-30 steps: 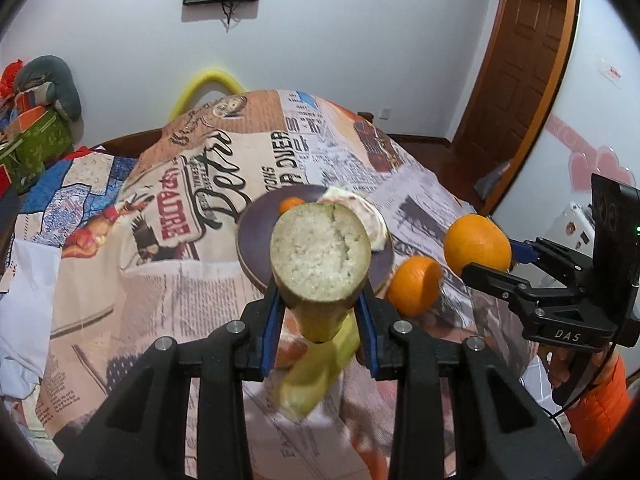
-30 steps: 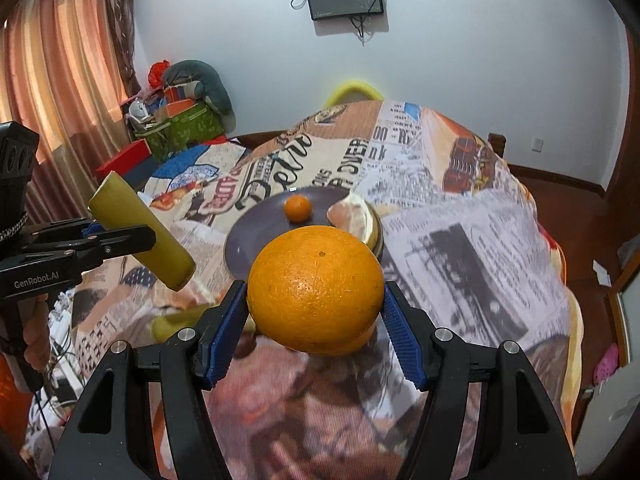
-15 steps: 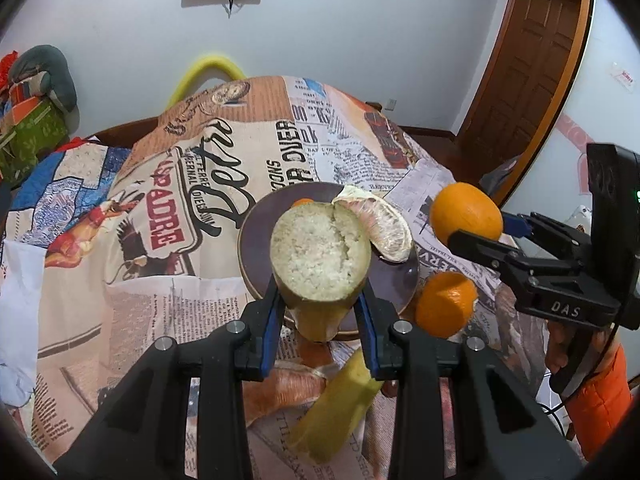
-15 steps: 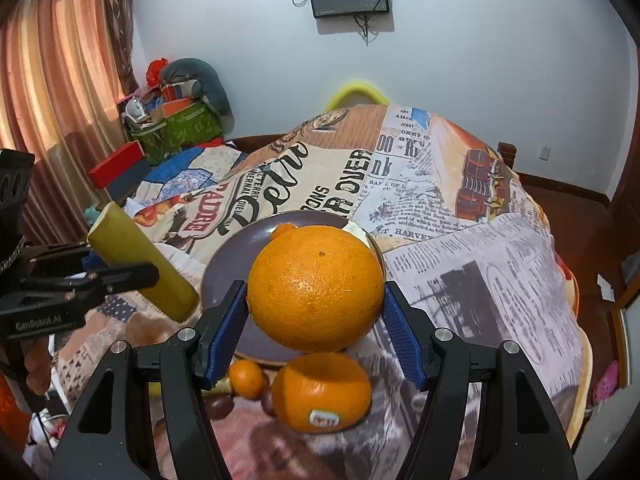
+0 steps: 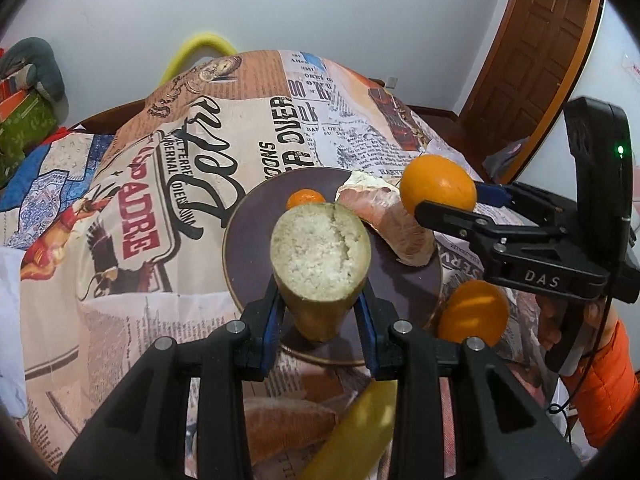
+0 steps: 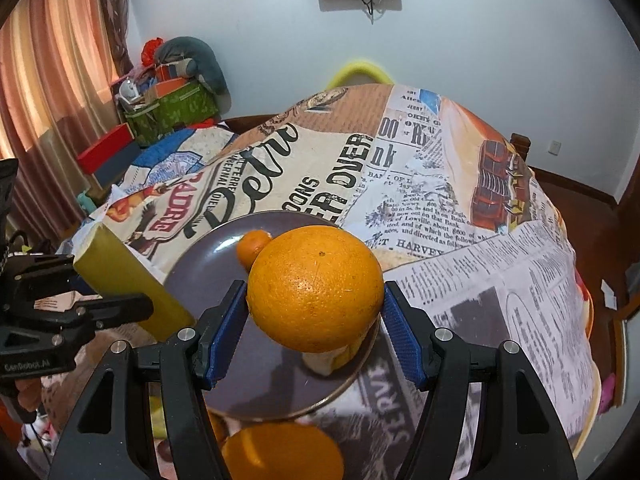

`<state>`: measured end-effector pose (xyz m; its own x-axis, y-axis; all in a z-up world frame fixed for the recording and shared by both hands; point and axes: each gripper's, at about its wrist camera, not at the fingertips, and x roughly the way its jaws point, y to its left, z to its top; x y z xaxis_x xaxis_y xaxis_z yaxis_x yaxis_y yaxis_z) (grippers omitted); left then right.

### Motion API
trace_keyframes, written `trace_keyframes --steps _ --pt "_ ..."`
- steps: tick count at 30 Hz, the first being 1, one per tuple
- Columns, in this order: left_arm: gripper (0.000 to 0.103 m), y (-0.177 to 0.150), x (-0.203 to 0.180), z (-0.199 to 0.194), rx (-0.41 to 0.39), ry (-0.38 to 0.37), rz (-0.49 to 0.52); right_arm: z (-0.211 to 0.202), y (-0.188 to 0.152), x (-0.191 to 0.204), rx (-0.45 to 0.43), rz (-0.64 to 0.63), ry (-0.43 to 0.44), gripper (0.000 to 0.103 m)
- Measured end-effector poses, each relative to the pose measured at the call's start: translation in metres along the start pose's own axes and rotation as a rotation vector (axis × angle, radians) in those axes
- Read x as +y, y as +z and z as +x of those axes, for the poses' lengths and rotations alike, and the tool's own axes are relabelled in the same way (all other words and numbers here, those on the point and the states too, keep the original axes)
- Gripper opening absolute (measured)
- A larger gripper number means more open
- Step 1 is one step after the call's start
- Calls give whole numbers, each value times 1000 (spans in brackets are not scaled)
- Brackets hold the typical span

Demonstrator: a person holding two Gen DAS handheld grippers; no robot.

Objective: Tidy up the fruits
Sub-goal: 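Lower the orange onto the plate with the right tool while the left tool places the vegetable there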

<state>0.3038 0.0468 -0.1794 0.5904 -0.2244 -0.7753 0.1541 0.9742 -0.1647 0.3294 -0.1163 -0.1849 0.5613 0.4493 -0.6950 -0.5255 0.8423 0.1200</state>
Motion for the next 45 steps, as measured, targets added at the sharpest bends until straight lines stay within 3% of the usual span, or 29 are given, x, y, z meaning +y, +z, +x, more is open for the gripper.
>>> trace_keyframes --steps 15,25,33,45 --pt "34 35 26 35 31 -32 -95 37 20 4 107 -74 52 63" --pt "34 43 31 49 50 30 -98 50 24 10 162 -133 34 65" --pt "34 40 23 34 18 73 -46 35 26 15 117 -142 36 65" --pt "34 32 1 -20 -55 96 -2 -18 24 22 22 -114 20 66"
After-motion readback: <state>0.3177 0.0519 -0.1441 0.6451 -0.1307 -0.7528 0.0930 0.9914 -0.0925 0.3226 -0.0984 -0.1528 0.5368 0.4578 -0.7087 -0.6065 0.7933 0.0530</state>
